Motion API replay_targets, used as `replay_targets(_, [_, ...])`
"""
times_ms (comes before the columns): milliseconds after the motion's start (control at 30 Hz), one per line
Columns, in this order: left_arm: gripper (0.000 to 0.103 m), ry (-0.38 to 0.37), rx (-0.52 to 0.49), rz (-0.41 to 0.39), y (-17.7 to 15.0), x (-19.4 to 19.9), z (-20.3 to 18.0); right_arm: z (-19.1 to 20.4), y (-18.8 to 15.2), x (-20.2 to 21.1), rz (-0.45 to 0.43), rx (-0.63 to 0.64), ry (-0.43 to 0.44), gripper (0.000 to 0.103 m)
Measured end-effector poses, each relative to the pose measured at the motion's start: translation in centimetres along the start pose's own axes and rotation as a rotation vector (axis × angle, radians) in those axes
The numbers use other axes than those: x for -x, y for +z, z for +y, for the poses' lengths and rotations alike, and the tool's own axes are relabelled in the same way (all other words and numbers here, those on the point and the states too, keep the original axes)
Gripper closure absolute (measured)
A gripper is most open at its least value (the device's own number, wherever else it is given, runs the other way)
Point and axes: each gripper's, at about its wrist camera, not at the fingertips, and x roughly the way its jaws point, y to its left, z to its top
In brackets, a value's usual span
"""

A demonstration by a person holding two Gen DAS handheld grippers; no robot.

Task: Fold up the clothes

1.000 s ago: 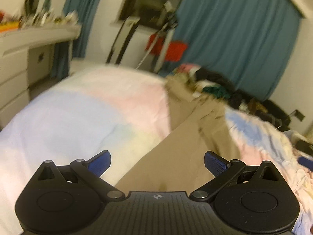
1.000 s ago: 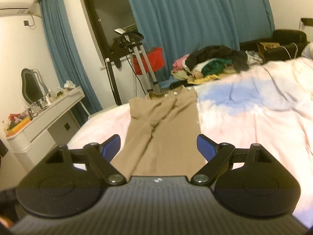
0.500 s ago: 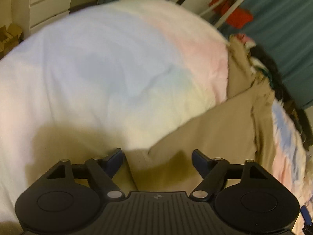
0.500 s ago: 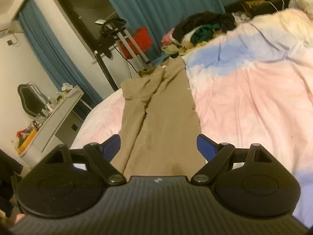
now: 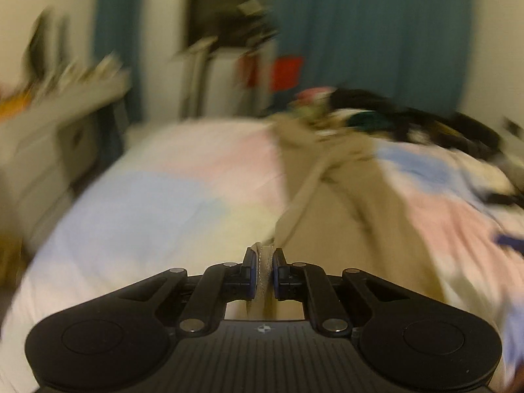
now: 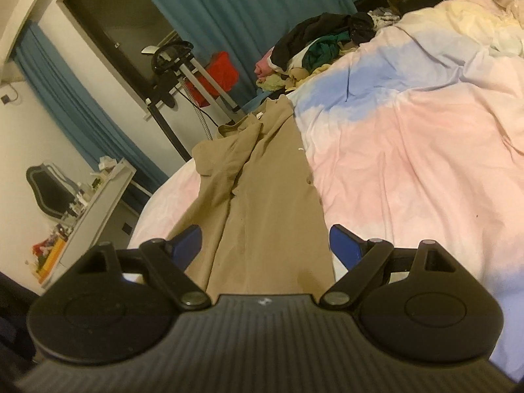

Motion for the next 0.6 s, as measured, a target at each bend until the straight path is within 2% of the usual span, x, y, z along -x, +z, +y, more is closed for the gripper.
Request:
replay_targets(133, [0.094,-0.084,-0.211,-0.092,-1.0,4.1,-5.0,0.1,0.2,0.0,-0.003,0.002,0.009,0.017])
replay_targets(167, [0.094,-0.112,-0.231,-0.079,-1.3,4.0,-5.8,0.2,0.3,0.0,-0.006,0.012,0.006,0.017])
replay_targets(333, [0.096,-0.212,-0.288,0.017,-3.0,2.0,-9.2,0.0,0.4,-0.1,-0.001,0.050,-0.034,0.017])
replay_targets(500, [0.096,-0.263,-0.357,0.137,-4.7,-1.7,-10.1,-1.1,0.3,-1.2,0.070,0.036,-0.066,0.017])
replay_targets(533, [0.095,-0.280,-0.339,0.173,-4.8,-2.2,-9.8,-1.3,0.2,-1.4,0.087,0.034,-0.072,0.017])
replay_targets(600, [0.078,-0.314,-0.301,0.244,-4.9,-3.3,-9.0,-1.8,-0.2,-1.9,0.132,0.022,-0.076,0.017])
